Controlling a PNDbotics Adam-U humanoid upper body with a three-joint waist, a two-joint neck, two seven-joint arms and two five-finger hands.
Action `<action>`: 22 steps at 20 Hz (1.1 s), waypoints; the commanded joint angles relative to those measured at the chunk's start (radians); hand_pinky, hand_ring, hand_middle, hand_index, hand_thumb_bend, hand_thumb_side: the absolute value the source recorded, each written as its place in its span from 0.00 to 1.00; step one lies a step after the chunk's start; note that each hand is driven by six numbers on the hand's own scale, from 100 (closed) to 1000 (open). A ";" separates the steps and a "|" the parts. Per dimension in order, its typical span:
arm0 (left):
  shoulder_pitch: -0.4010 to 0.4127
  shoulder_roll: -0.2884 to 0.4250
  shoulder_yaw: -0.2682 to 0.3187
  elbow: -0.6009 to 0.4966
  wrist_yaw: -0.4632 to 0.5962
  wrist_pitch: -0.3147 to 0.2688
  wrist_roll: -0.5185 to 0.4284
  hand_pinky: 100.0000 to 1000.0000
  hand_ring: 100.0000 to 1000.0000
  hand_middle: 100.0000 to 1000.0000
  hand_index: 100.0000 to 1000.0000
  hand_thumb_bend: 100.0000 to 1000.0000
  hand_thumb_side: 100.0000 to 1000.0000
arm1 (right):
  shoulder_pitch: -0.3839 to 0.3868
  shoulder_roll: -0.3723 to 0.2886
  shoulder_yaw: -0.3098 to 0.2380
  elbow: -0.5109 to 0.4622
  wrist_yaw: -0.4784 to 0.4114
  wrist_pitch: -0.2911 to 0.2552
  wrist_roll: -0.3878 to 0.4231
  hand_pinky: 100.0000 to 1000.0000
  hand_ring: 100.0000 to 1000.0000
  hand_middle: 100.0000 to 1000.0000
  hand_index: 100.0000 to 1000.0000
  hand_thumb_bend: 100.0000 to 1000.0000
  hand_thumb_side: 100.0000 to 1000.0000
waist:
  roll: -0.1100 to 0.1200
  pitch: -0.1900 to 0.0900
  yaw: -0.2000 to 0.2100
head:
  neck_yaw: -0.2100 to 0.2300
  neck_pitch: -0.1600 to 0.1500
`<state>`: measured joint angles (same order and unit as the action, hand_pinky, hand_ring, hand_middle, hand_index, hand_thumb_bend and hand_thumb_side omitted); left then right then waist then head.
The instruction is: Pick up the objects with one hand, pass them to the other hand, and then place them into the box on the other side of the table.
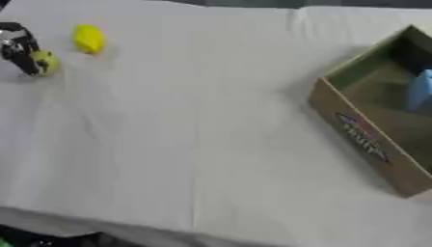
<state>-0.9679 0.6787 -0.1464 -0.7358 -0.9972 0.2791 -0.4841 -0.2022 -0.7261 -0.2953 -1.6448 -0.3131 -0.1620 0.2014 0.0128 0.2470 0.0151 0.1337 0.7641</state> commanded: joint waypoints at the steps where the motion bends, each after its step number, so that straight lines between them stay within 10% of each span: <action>1: -0.025 0.029 -0.003 -0.033 -0.004 -0.004 0.007 0.64 0.63 0.53 0.52 0.00 0.00 | -0.008 -0.029 -0.011 -0.005 -0.001 0.000 0.006 0.97 0.75 0.83 0.70 0.00 0.47 | -0.001 -0.005 0.003 | 0.005 0.006; 22: 0.090 0.178 -0.045 -0.545 0.232 0.013 -0.017 0.60 0.52 0.44 0.47 0.00 0.00 | 0.003 -0.060 -0.005 -0.003 -0.024 0.002 0.012 0.97 0.75 0.84 0.73 0.00 0.45 | 0.002 -0.051 0.023 | -0.077 0.006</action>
<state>-0.8648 0.8063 -0.1982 -1.2277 -0.7860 0.2872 -0.5025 -0.1930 -0.7368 -0.2946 -1.6396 -0.3282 -0.1583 0.2120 0.0132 0.2346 0.0373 0.0644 0.7647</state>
